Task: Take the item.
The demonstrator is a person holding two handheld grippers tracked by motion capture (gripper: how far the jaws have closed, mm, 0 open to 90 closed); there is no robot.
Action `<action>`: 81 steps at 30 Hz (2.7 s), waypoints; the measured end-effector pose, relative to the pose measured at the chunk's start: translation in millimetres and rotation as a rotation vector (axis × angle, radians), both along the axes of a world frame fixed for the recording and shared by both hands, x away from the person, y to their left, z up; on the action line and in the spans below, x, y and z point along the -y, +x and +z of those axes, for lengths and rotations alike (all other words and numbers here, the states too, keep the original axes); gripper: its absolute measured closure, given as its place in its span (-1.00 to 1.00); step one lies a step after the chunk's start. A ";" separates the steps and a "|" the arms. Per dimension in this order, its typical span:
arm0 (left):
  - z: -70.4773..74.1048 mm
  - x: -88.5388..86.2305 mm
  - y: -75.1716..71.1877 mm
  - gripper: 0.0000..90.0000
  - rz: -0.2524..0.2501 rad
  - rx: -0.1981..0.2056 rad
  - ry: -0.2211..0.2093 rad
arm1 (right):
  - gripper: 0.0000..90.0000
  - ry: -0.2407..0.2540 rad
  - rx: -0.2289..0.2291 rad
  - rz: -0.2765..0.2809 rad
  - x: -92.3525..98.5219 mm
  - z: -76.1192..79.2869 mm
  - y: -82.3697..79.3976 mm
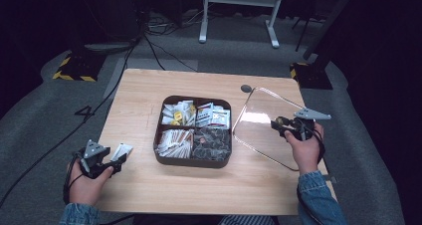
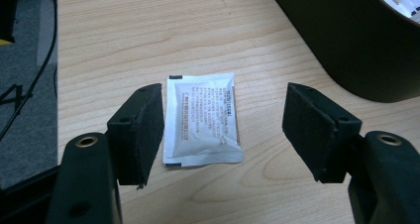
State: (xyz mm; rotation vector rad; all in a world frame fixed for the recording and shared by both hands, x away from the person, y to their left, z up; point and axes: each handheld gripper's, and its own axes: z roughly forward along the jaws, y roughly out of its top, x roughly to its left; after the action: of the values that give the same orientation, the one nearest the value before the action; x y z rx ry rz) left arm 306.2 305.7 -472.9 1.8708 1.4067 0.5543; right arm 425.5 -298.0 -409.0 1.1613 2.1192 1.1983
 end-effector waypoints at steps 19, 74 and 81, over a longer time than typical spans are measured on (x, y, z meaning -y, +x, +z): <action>-1.1 -6.1 -15.3 -0.29 0.022 -0.009 -0.027 | 0.31 0.001 -0.016 0.239 -112.3 27.4 20.2; -6.0 28.2 4.5 -0.29 -0.088 -0.027 0.005 | 0.31 -0.122 -0.069 0.365 -252.9 -28.9 44.0; -5.8 25.9 3.3 -0.29 -0.082 -0.026 0.008 | 0.31 -0.120 -0.068 0.372 -252.2 -30.6 43.2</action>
State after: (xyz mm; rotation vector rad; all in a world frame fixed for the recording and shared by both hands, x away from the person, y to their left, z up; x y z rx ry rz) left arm 309.5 279.8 -478.7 1.9389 1.3401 0.4974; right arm 468.8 -45.8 -439.6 0.7870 2.4984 1.1758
